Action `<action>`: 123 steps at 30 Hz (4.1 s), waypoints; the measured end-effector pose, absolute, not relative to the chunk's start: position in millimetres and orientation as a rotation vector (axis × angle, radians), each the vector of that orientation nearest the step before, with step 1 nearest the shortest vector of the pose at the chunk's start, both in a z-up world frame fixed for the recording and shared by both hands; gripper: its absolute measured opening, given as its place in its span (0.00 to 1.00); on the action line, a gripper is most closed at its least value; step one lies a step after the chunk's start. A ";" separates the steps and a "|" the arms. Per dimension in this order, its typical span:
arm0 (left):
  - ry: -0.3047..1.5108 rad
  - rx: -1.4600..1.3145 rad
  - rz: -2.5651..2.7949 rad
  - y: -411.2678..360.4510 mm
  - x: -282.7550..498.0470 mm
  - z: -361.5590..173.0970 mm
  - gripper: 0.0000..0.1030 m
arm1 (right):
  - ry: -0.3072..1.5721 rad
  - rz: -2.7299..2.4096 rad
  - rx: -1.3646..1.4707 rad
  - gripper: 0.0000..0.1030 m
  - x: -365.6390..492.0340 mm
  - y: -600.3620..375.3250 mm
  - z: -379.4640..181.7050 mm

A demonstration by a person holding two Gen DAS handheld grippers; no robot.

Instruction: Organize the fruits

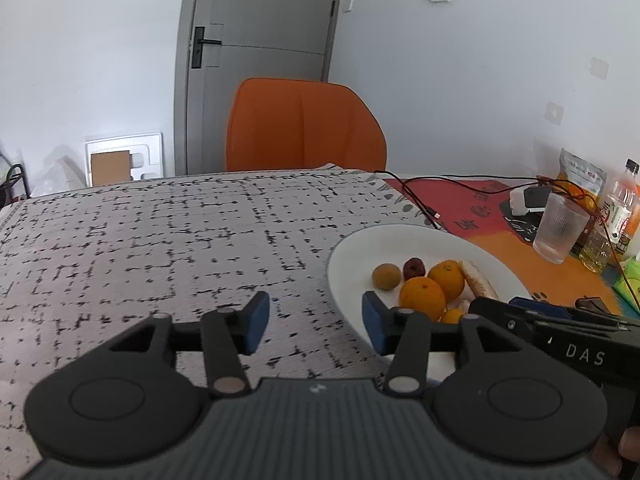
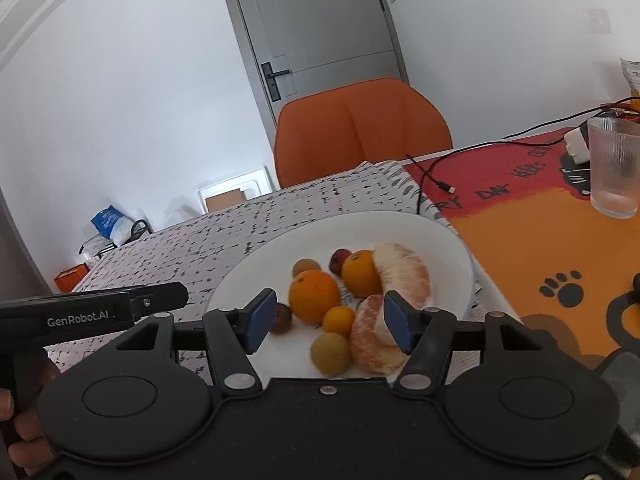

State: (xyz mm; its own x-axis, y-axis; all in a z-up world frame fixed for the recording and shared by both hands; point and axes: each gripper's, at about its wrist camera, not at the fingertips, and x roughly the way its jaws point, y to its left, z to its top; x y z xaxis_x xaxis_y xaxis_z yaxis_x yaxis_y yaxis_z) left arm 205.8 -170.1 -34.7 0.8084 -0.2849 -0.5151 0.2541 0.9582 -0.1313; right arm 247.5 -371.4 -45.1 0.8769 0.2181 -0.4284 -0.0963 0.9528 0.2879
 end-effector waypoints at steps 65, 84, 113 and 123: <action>0.487 -0.113 -0.004 -35.4 46.5 20.1 1.00 | 0.489 0.290 0.180 1.00 143.2 -291.3 1.5; 0.524 -0.097 0.045 -22.9 30.2 15.6 1.00 | 0.485 0.322 0.155 1.00 126.0 -283.1 0.6; 0.550 -0.062 0.028 -32.7 32.1 17.0 1.00 | 0.499 0.308 0.190 1.00 127.9 -291.0 -2.0; 0.554 -0.057 0.036 -31.8 31.3 11.1 1.00 | 0.499 0.311 0.184 1.00 126.0 -288.9 -5.0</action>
State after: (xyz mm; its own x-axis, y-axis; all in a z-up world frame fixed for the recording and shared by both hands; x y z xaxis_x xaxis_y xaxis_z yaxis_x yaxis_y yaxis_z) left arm 31.3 -31.8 11.1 0.8500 0.0183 -0.5264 -0.0491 0.9978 -0.0445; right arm 126.0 -288.9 -5.0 0.8324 0.3366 -0.4403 -0.2474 0.9366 0.2482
